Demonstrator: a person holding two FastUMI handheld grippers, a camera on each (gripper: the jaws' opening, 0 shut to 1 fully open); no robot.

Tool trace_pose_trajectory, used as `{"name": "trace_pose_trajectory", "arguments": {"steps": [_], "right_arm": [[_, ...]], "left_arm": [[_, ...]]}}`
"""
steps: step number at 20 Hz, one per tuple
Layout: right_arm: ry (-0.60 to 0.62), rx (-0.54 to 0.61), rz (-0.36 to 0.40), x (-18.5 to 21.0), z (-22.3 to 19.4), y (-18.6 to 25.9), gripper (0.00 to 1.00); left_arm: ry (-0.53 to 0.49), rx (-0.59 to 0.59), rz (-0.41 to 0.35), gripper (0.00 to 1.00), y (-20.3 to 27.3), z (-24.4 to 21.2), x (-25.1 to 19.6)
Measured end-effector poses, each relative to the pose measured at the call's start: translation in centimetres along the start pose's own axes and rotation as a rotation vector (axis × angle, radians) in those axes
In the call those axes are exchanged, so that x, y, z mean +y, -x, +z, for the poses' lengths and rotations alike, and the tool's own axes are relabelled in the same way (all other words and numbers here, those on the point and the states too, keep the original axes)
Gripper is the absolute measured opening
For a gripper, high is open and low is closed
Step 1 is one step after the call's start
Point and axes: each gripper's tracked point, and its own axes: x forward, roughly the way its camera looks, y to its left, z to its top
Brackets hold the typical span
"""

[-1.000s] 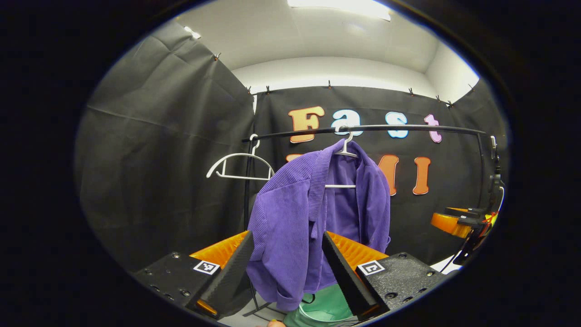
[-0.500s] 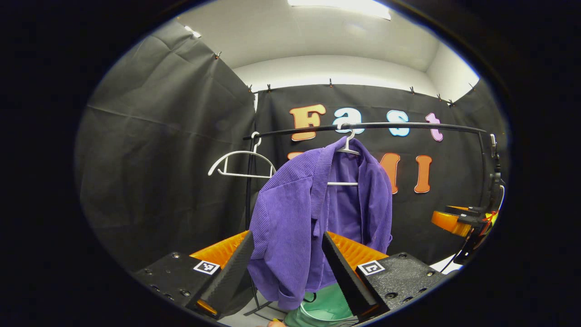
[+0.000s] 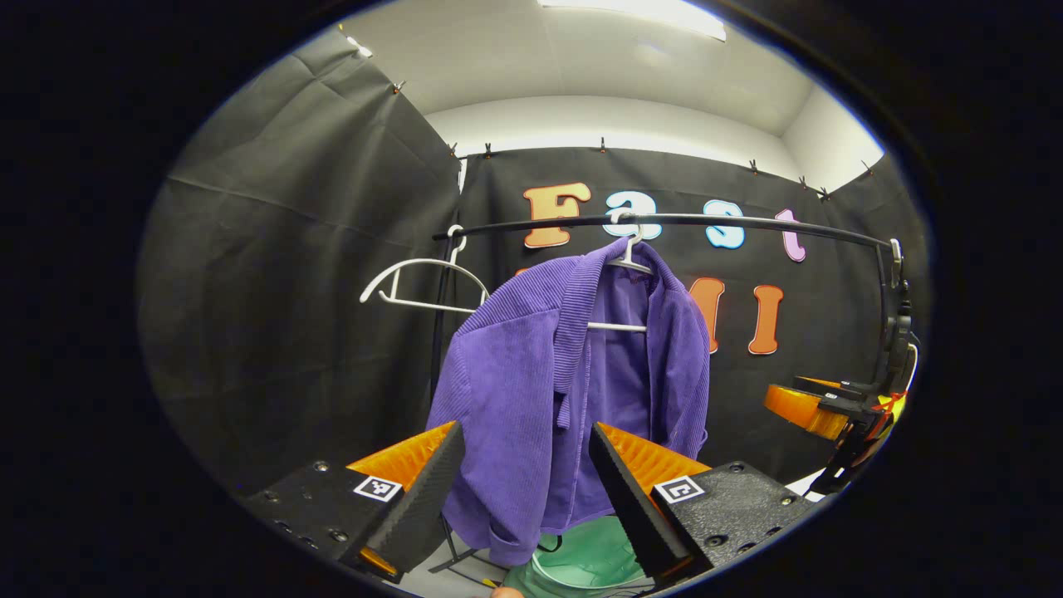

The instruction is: Grasp the clothes on the hanger with both hands and then place them into the laundry hamper below.

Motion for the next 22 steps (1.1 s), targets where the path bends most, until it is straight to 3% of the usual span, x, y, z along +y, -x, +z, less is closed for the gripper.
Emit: {"name": "trace_pose_trajectory", "arguments": {"steps": [7, 11, 12, 15, 16, 18, 20, 22], "right_arm": [[0.004, 0.009, 0.015, 1.8, -1.3, -5.1, 0.89], [0.010, 0.021, 0.016, 2.1, -2.5, -8.4, 1.00], [0.016, 0.016, 0.018, 2.2, -2.6, -9.3, 0.89], [0.025, 0.007, 0.029, 2.6, -3.2, -11.6, 0.89], [0.024, 0.010, 0.034, 2.6, -3.5, -12.3, 1.00], [0.019, 0.026, 0.049, 3.0, -4.3, -13.6, 1.00], [0.012, 0.041, 0.068, 3.4, -5.0, -14.8, 0.89], [0.004, 0.059, 0.080, 3.7, -5.7, -15.8, 0.86]], "left_arm": [[0.001, 0.022, -0.038, 0.96, -5.1, -2.2, -3.3], [-0.006, 0.035, -0.058, 0.93, -9.1, -3.5, -5.4], [-0.008, 0.029, -0.052, 0.96, -10.0, -3.6, -5.6], [-0.002, 0.016, -0.053, 0.93, -12.7, -4.0, -6.6], [-0.005, 0.010, -0.044, 0.93, -13.4, -4.1, -6.5], [-0.016, 0.004, -0.006, 0.93, -14.9, -4.3, -6.0], [-0.014, 0.015, 0.009, 0.93, -16.1, -5.0, -5.5], [0.001, 0.037, 0.009, 0.93, -17.3, -5.8, -5.3]]}}
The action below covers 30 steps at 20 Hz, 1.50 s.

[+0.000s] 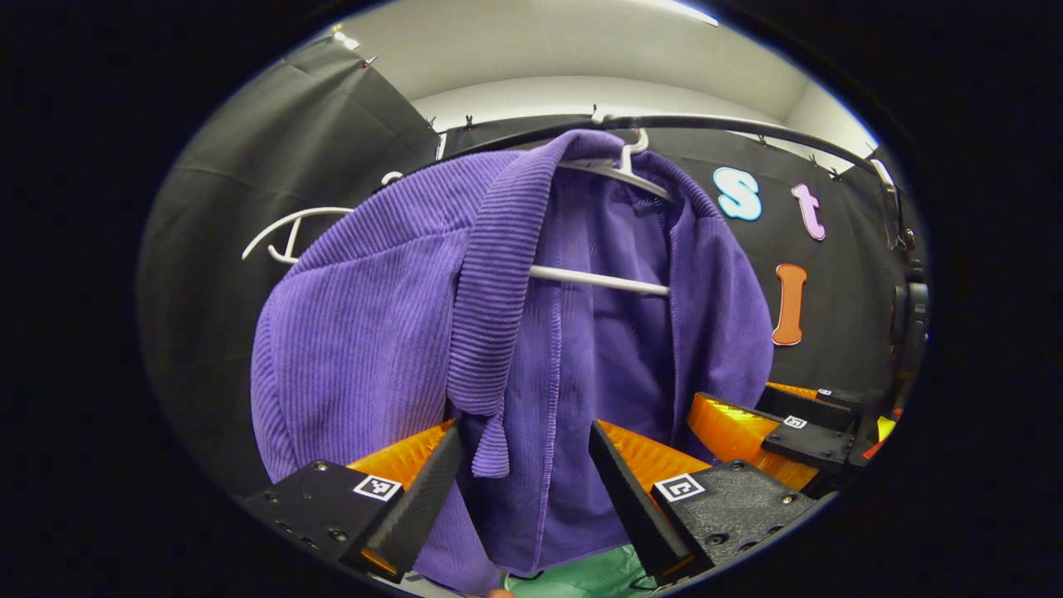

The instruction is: Grasp the clothes on the hanger with both hands and then place them into the laundry hamper below.

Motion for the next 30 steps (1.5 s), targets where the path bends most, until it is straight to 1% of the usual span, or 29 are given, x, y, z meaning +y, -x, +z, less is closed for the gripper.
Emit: {"name": "trace_pose_trajectory", "arguments": {"steps": [1, 3, 4, 5, 6, 8, 9, 10, 11, 13, 14, 15, 16, 18, 19, 20, 21, 23, 25, 26, 28, 30], "right_arm": [[-0.003, 0.002, -0.001, -0.1, -0.1, -0.6, 0.88], [-0.006, 0.011, -0.007, 0.0, -0.3, -1.6, 0.66], [-0.008, 0.019, -0.009, -0.2, -0.5, -1.7, 0.55], [-0.016, 0.020, -0.005, -0.2, -0.4, -1.8, 0.44], [-0.030, 0.017, -0.015, -0.6, -0.1, -1.9, 0.34], [-0.046, 0.021, -0.018, -1.1, 0.3, -1.2, 0.12], [-0.046, 0.016, -0.034, -1.7, 0.7, -0.5, 0.12], [-0.040, 0.001, -0.051, -2.5, 1.4, -0.3, 0.10], [-0.032, -0.015, -0.077, -3.6, 2.1, 0.5, 0.07], [-0.030, -0.040, -0.122, -5.6, 3.7, 1.3, 0.08], [-0.037, -0.050, -0.132, -5.9, 4.4, 1.9, 0.01], [-0.040, -0.059, -0.140, -6.3, 5.0, 2.5, 0.01], [-0.039, -0.069, -0.149, -6.6, 5.6, 3.2, 0.08], [-0.023, -0.086, -0.165, -7.0, 6.6, 4.4, 0.08], [-0.014, -0.090, -0.170, -7.1, 7.0, 4.8, 0.01], [-0.006, -0.096, -0.173, -7.1, 7.3, 5.2, 0.01], [0.002, -0.104, -0.173, -7.0, 7.7, 5.5, 0.07], [0.021, -0.119, -0.172, -6.8, 8.3, 6.3, 0.07], [0.040, -0.131, -0.173, -6.7, 8.8, 6.7, 0.07], [0.043, -0.134, -0.169, -6.6, 8.9, 6.8, 0.07], [0.044, -0.137, -0.166, -6.8, 8.9, 6.6, 0.07], [0.044, -0.136, -0.162, -6.7, 8.8, 6.6, 0.07]], "left_arm": [[0.005, 0.008, -0.009, 0.93, -0.5, -0.4, -0.1], [0.008, 0.012, -0.018, 0.89, -1.6, -0.8, -0.2], [0.017, 0.008, -0.036, 0.73, -2.2, -1.0, -0.4], [0.025, 0.006, -0.035, 0.56, -2.6, -1.2, -0.3], [0.024, 0.018, 0.002, 0.39, -3.1, -1.6, 0.8], [0.057, 0.032, -0.079, 0.06, -3.1, -1.8, 0.5], [0.080, 0.025, -0.094, 0.04, -2.8, -1.7, 0.9], [0.089, 0.024, -0.091, 0.01, -2.1, -1.1, 1.5], [0.078, 0.027, -0.094, 0.01, -1.4, -0.7, 1.8], [0.047, 0.030, -0.096, 0.01, 0.3, 0.0, 2.3], [0.043, 0.027, -0.113, 0.00, 1.2, 0.6, 2.1], [0.036, 0.034, -0.136, 0.00, 2.1, 1.0, 1.6], [0.031, 0.037, -0.159, 0.00, 3.2, 1.4, 1.1], [0.011, 0.034, -0.188, 0.00, 4.8, 2.2, 0.3], [0.001, 0.035, -0.197, 0.00, 5.2, 2.5, 0.1], [-0.010, 0.043, -0.210, 0.00, 5.6, 2.5, -0.3], [-0.014, 0.051, -0.215, 0.00, 5.9, 2.4, -0.4], [-0.005, 0.079, -0.216, 0.01, 6.4, 1.9, -0.5], [0.012, 0.094, -0.232, 0.04, 6.4, 1.5, -0.8], [0.023, 0.090, -0.245, 0.10, 6.5, 1.4, -1.0], [0.044, 0.082, -0.276, 0.26, 6.3, 1.1, -1.5], [0.055, 0.088, -0.268, 0.41, 6.1, 0.6, -1.3]]}}
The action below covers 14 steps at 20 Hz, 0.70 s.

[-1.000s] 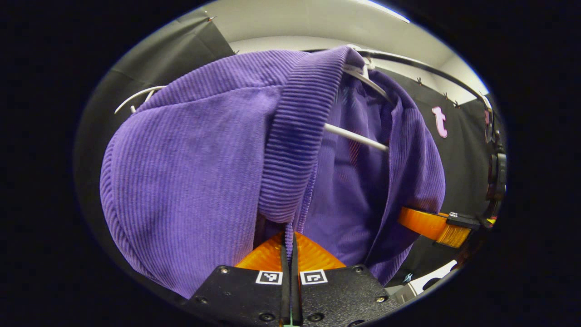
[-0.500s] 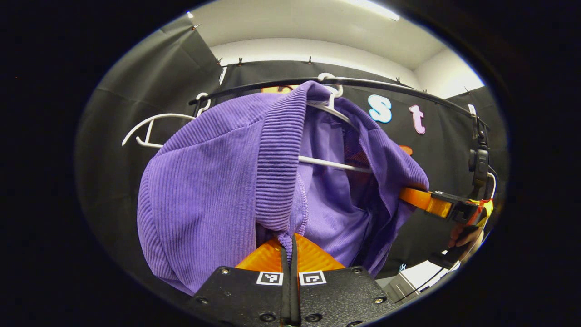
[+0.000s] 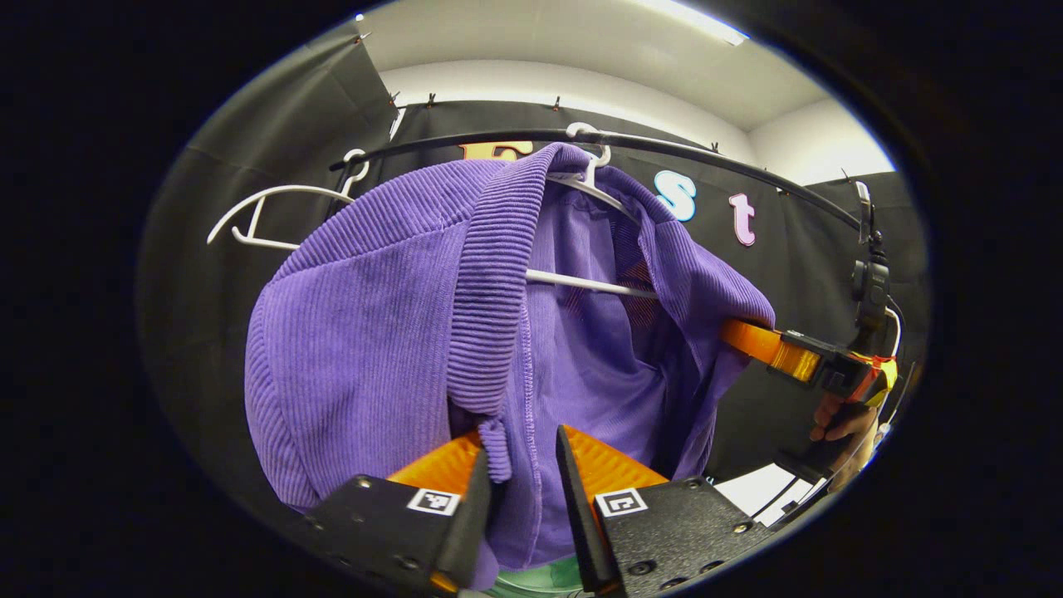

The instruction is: Grasp the clothes on the hanger with both hands and then place them into the laundry hamper below.

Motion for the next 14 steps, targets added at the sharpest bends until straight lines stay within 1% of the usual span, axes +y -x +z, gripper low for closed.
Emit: {"name": "trace_pose_trajectory", "arguments": {"steps": [1, 2, 4, 6, 8, 11, 14], "right_arm": [[0.002, -0.001, 0.002, 0.2, 0.1, 0.4, 0.07], [0.004, -0.004, 0.004, 0.3, 0.2, 0.8, 0.07], [0.008, -0.009, 0.007, 0.1, 0.7, 1.9, 0.07], [0.011, -0.009, 0.004, 0.4, 0.8, 2.2, 0.07], [0.018, -0.013, -0.009, -0.1, 0.8, 1.7, 0.07], [0.028, -0.017, -0.041, -1.0, 1.3, 1.4, 0.07], [0.024, -0.045, -0.095, -2.6, 3.1, 1.8, 0.07]], "left_arm": [[-0.001, -0.003, 0.007, 0.49, 0.3, 0.1, 0.3], [-0.004, -0.007, 0.019, 0.40, 0.4, 0.1, 0.7], [-0.002, -0.004, 0.082, 0.21, 0.2, 0.0, 2.7], [0.021, -0.009, 0.078, 0.03, 0.3, -0.1, 3.2], [0.017, -0.061, 0.102, 0.00, 0.9, 0.8, 4.1], [-0.027, -0.156, 0.166, 0.00, 2.9, 3.9, 6.0], [-0.071, -0.276, 0.252, 0.00, 6.3, 9.0, 8.3]]}}
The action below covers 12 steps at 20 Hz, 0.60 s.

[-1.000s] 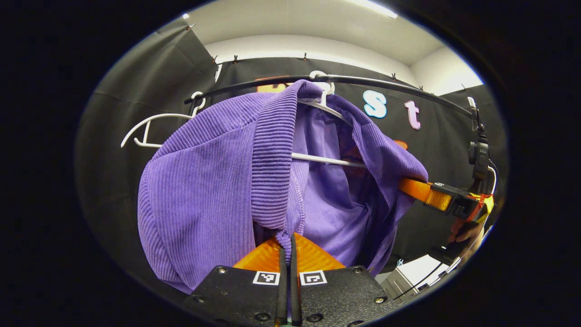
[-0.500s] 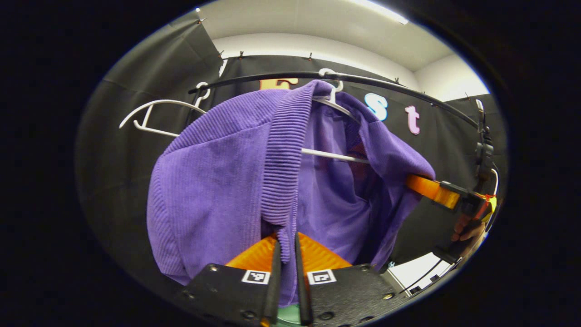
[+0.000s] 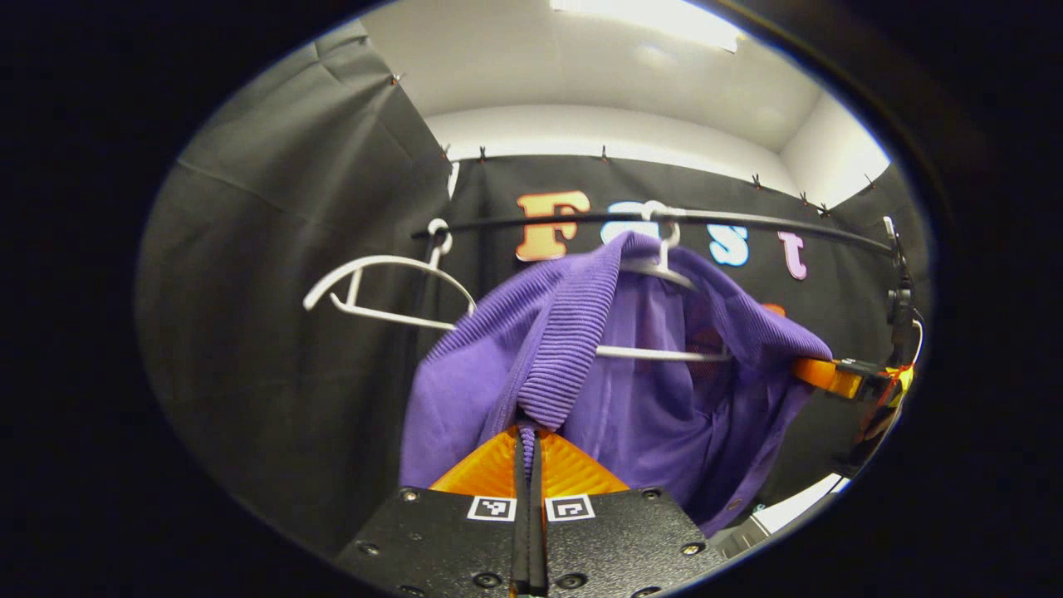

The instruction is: Grasp the clothes on the hanger with both hands and then place them into the laundry hamper below.

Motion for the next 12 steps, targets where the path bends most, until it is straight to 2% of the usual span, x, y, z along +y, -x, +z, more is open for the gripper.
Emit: {"name": "trace_pose_trajectory", "arguments": {"steps": [3, 5, 7, 10, 12], "right_arm": [[0.003, -0.021, -0.053, -1.2, 2.0, 0.3, 0.07], [0.029, -0.052, -0.097, -2.5, 3.1, -0.8, 0.07], [0.056, -0.066, -0.141, -4.0, 3.4, -2.5, 0.07], [0.076, -0.080, -0.179, -5.6, 3.3, -5.5, 0.07], [0.100, -0.107, -0.204, -5.8, 3.9, -6.2, 0.07]], "left_arm": [[-0.080, -0.097, 0.093, 0.00, 1.5, 5.3, 4.1], [-0.096, -0.132, 0.135, 0.00, 1.4, 7.9, 6.2], [-0.112, -0.154, 0.177, 0.00, 0.0, 9.7, 8.0], [-0.187, -0.195, 0.247, 0.00, -2.1, 11.7, 10.1], [-0.222, -0.230, 0.264, 0.00, -2.7, 13.4, 10.6]]}}
